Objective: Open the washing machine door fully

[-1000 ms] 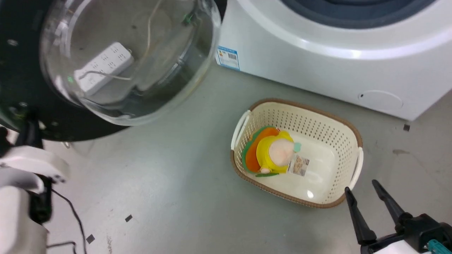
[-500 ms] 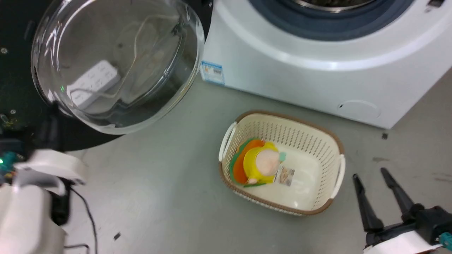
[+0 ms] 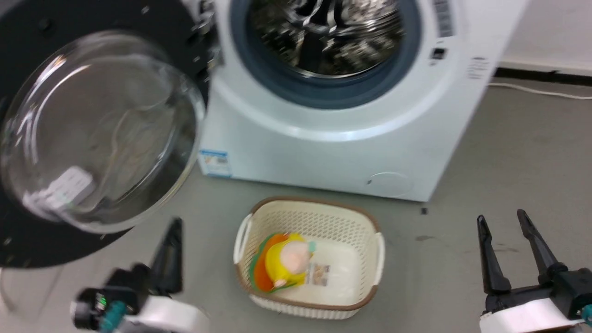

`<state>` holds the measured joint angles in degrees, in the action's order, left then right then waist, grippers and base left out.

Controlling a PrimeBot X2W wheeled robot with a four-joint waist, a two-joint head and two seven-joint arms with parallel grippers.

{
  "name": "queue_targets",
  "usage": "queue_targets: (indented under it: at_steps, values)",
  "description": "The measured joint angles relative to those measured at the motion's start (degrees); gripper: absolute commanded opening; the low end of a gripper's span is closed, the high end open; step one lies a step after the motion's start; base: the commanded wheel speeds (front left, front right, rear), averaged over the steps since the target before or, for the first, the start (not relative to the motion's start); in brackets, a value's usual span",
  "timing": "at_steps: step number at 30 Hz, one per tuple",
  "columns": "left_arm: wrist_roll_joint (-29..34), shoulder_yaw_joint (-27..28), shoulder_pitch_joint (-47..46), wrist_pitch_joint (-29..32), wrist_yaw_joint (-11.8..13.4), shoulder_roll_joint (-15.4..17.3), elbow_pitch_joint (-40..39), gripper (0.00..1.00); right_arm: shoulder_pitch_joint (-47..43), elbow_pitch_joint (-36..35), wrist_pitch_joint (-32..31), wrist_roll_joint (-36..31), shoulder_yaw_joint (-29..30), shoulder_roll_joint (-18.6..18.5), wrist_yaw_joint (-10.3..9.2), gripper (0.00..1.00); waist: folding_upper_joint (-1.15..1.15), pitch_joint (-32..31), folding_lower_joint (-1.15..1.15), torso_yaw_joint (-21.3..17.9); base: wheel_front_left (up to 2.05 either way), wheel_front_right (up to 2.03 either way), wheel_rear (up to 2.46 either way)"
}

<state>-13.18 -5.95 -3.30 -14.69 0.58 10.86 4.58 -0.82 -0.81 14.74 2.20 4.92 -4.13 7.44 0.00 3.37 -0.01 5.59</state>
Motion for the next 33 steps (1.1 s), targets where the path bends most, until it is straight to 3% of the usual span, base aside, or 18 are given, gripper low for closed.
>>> queue_targets:
  at_steps: [8, 9, 10, 11, 30, 31, 33]
  values:
    - [2.16, -2.83, 5.73, 0.00, 1.52, -2.44, 0.45, 0.00, -4.00, 0.87, -1.04, -0.69, -0.91, 0.82, 0.00, 1.00, 0.00, -3.49, 0.00, -6.21, 0.00, 0.00, 0.00]
    - [2.80, -3.30, 6.55, 0.00, 2.21, -2.93, 1.03, 0.20, -4.95, 1.59, -1.10, -0.69, -0.96, 0.83, 0.00, 1.00, 0.00, -4.05, 0.00, -7.27, 0.00, 0.00, 0.00]
    - [2.80, -3.30, 6.55, 0.00, 2.21, -2.93, 1.03, 0.85, -4.95, 1.59, -1.10, -0.69, -0.96, 0.83, 0.00, 1.00, 0.00, -4.05, 0.00, -7.27, 0.00, 0.00, 0.00]
    - [3.64, -3.78, 7.01, 0.00, 2.97, -3.02, 1.99, 1.00, -5.80, 2.40, -1.25, -0.67, -1.08, 0.85, 0.00, 1.00, 0.00, -4.45, 0.00, -7.98, 0.00, 0.00, 0.00]
    - [5.01, -2.77, 7.04, 0.00, 3.78, -4.54, 2.68, 1.00, -5.99, 6.59, -0.90, 0.91, -1.59, 0.97, 0.00, 1.00, 0.00, -4.94, 0.01, -8.20, 0.00, 0.00, 0.00]
    - [4.93, -2.68, 7.04, 0.00, 3.60, -4.57, 2.68, 0.00, -5.97, 6.62, -0.80, 0.94, -1.63, 0.97, 0.00, 0.00, 0.00, -4.93, 0.01, -8.19, 0.00, 0.00, 0.00]
    - [4.93, -2.69, 7.03, 0.04, 3.52, -4.57, 2.75, 0.00, -5.98, 6.64, -0.78, 0.97, -1.60, 0.96, 0.00, 0.00, 0.00, -4.92, 0.01, -8.18, 0.00, 0.00, 0.00]
